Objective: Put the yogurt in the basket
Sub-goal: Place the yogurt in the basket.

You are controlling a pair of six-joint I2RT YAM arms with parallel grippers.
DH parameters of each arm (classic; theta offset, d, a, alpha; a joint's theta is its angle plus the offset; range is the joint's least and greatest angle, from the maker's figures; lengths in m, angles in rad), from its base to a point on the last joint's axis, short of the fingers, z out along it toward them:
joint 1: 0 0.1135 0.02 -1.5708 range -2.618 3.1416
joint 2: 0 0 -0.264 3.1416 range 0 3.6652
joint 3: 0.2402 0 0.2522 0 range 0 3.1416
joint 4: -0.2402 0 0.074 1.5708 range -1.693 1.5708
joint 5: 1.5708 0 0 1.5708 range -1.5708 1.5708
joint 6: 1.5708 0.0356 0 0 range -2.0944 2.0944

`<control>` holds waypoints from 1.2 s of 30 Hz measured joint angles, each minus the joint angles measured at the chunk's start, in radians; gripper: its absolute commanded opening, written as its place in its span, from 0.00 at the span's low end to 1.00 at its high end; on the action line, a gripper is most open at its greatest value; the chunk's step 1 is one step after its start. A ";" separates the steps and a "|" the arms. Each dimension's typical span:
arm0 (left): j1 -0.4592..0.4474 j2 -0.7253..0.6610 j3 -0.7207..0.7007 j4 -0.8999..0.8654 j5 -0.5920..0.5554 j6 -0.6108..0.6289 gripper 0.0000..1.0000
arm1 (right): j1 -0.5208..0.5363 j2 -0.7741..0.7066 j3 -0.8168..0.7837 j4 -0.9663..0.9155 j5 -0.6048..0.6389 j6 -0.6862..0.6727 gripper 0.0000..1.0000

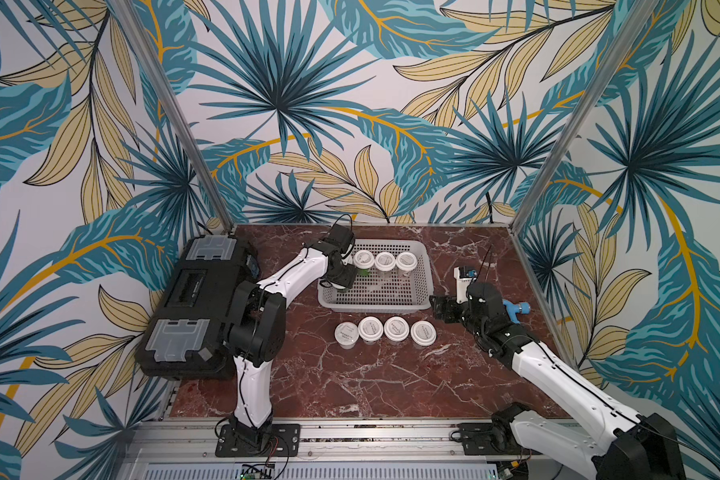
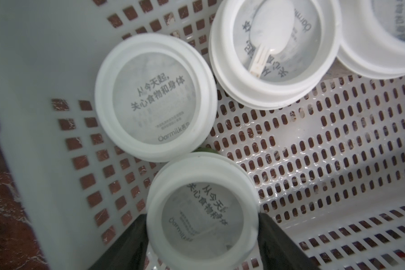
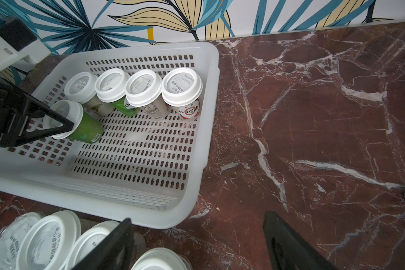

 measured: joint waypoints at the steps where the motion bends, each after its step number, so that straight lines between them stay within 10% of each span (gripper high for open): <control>1: 0.000 -0.001 0.000 -0.001 0.001 -0.001 0.81 | 0.000 0.000 0.000 0.000 0.000 0.000 0.89; 26: -0.098 -0.294 -0.132 0.154 -0.145 0.000 0.87 | 0.000 0.006 0.001 0.000 0.000 0.000 0.89; 36: -0.134 -0.550 -0.447 0.387 -0.175 -0.034 0.87 | 0.000 0.004 0.005 -0.007 -0.003 -0.001 0.90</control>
